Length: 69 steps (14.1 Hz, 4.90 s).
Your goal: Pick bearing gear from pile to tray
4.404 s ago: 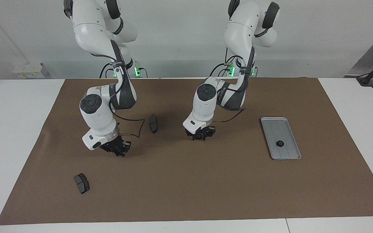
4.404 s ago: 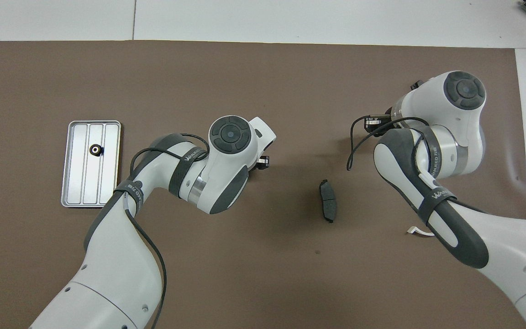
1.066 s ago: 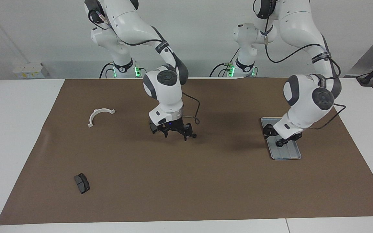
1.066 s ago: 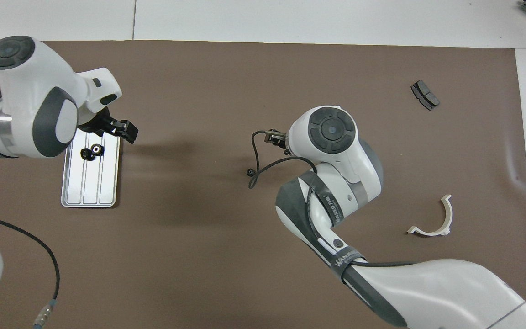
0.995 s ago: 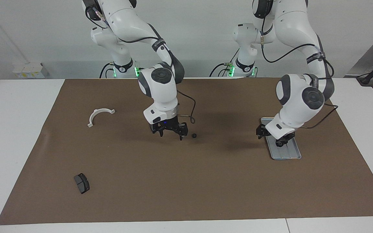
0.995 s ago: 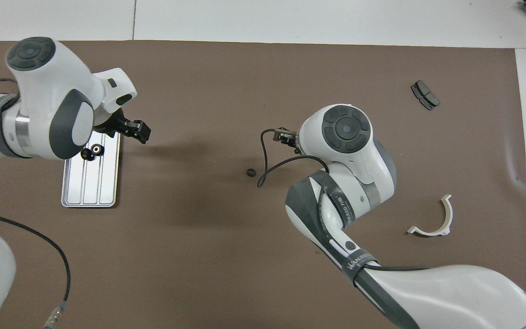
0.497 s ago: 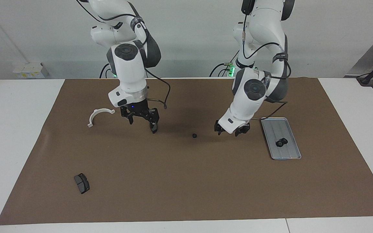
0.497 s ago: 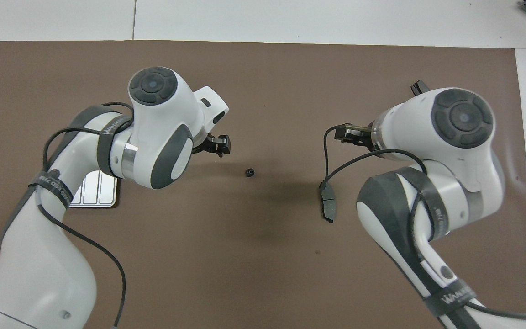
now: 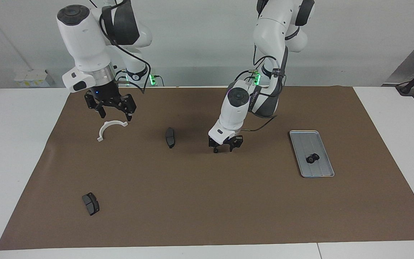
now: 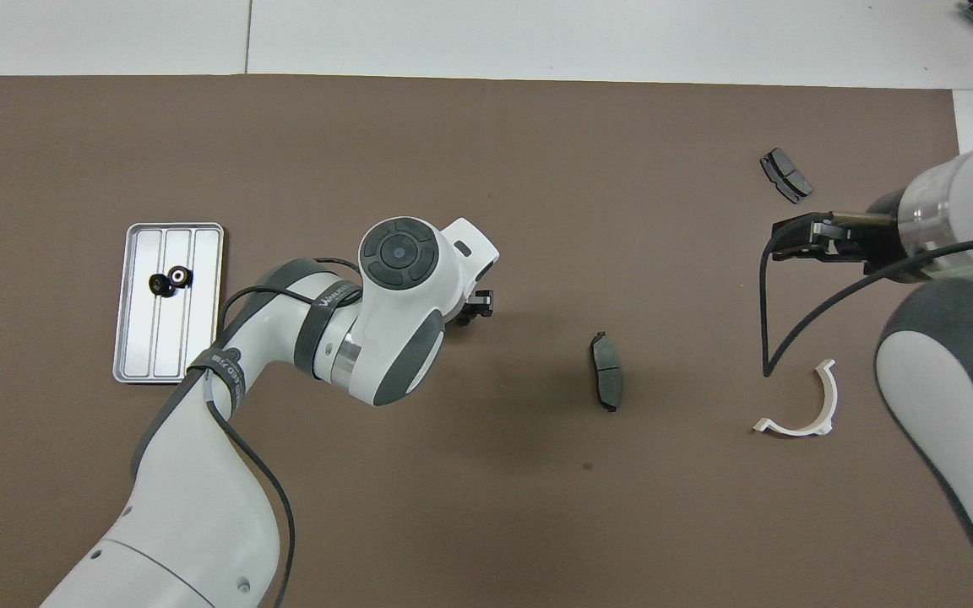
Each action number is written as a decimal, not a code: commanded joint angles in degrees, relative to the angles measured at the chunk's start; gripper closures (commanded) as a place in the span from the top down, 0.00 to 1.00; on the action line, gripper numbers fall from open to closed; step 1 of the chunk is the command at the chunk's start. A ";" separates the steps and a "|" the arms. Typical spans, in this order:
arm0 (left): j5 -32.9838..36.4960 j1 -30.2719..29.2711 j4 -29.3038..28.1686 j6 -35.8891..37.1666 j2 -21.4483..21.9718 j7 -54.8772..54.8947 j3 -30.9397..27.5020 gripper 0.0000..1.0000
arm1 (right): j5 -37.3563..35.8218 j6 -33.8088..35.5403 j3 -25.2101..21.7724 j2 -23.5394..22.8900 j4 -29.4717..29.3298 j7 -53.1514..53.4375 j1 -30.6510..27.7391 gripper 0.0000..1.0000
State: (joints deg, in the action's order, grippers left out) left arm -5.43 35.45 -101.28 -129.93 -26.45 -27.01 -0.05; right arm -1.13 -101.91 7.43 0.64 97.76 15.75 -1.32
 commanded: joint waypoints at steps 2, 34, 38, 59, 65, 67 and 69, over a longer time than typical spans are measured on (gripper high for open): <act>-0.63 2.08 -0.76 -1.38 0.09 -0.50 -1.18 0.72 | 1.04 5.32 0.66 -0.82 -3.81 -6.85 -2.28 1.00; -0.19 -13.88 2.75 10.63 5.09 17.38 -2.50 0.11 | 0.95 9.45 0.75 0.86 -1.79 -5.38 -2.11 1.00; -0.37 -27.07 2.58 17.60 6.24 41.35 -2.59 0.11 | 0.95 9.45 0.75 0.86 -1.79 -5.38 -2.11 1.00; -2.21 -37.38 2.75 14.10 1.67 65.86 -2.41 0.15 | 0.95 9.45 0.75 0.86 -1.79 -5.38 -2.20 1.00; -4.23 -35.89 2.76 11.37 0.44 65.68 -2.41 0.12 | 0.95 9.45 0.75 0.86 -1.79 -5.38 -2.11 1.00; -4.15 -35.89 2.58 11.45 0.26 65.77 -2.41 0.12 | 0.95 9.45 0.75 0.86 -1.79 -5.38 -2.20 1.00; -4.06 -36.24 3.10 12.33 0.87 65.95 -2.41 0.12 | 0.95 9.45 0.75 0.86 -1.79 -5.38 -2.11 1.00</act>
State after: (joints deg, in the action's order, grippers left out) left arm -8.58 -1.13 -99.11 -117.71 -25.64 39.13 -1.83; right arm -1.12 -92.39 7.65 0.65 95.23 9.76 -2.64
